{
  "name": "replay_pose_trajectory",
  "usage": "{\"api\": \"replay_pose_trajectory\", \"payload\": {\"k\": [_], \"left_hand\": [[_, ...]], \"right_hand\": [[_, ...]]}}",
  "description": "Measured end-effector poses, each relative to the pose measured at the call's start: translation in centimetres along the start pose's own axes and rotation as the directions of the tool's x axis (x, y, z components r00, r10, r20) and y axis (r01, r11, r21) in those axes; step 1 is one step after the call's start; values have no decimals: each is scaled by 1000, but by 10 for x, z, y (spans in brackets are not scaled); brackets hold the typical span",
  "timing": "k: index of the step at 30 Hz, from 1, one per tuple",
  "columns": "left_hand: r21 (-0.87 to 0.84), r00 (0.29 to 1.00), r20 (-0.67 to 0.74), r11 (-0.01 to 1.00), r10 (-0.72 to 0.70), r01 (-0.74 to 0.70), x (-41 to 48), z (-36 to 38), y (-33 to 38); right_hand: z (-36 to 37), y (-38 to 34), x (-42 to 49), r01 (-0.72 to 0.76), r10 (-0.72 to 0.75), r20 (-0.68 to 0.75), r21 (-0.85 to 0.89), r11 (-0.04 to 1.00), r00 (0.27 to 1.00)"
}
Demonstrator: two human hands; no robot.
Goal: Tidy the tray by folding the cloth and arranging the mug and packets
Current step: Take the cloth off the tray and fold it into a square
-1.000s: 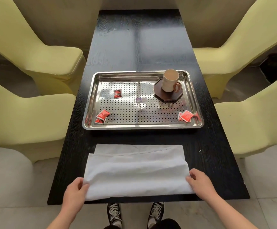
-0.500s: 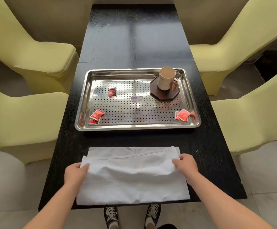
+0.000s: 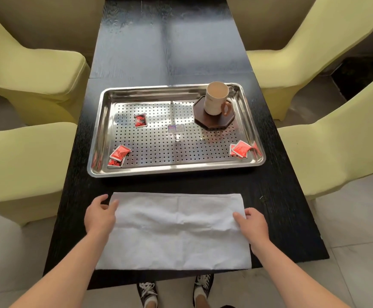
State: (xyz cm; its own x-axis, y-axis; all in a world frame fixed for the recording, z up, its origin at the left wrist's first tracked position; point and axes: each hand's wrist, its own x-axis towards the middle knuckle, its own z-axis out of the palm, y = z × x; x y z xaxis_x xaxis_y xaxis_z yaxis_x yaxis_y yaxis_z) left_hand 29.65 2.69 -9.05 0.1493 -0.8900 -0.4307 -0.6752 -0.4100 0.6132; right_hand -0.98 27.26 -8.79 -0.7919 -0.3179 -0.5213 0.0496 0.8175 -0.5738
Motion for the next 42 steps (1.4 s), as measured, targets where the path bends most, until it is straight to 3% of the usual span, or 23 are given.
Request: {"api": "replay_pose_trajectory", "payload": {"k": [3, 8, 14, 18, 22, 28, 32, 35, 38, 42], "left_hand": [[122, 999, 1, 992, -41, 41, -8, -1, -10], [442, 997, 79, 896, 11, -45, -48, -18, -49], [523, 990, 126, 852, -58, -17, -72, -27, -64], [448, 986, 123, 893, -110, 44, -68, -26, -69], [376, 964, 145, 914, -222, 154, -62, -25, -70], [41, 953, 234, 981, -194, 190, -59, -30, -77], [-235, 959, 252, 954, -128, 189, -60, -33, -66], [-254, 974, 199, 955, -105, 154, -64, -32, -71], [-217, 955, 221, 944, -200, 248, -72, -32, -88], [-199, 957, 200, 948, -210, 249, -73, -38, -96]], "right_hand": [[-4, 3, -8, 18, -20, -37, -69, 997, 999], [-20, 32, -40, -17, 1, -121, -127, 992, 993], [-23, 55, -67, -73, 58, -77, -223, 972, 995], [-18, 53, -76, -111, 105, -38, -275, 955, 994], [-16, 47, -78, -187, 188, 12, -61, 980, 982], [-22, 49, -71, -164, 160, 128, 24, 986, 979], [-26, 33, -59, -145, 124, 159, 129, 981, 980], [-25, 25, -51, -116, 96, 131, 155, 981, 987], [-22, 32, -53, -180, 167, 150, 73, 981, 974], [-23, 36, -52, -172, 166, 128, 35, 984, 978]]}}
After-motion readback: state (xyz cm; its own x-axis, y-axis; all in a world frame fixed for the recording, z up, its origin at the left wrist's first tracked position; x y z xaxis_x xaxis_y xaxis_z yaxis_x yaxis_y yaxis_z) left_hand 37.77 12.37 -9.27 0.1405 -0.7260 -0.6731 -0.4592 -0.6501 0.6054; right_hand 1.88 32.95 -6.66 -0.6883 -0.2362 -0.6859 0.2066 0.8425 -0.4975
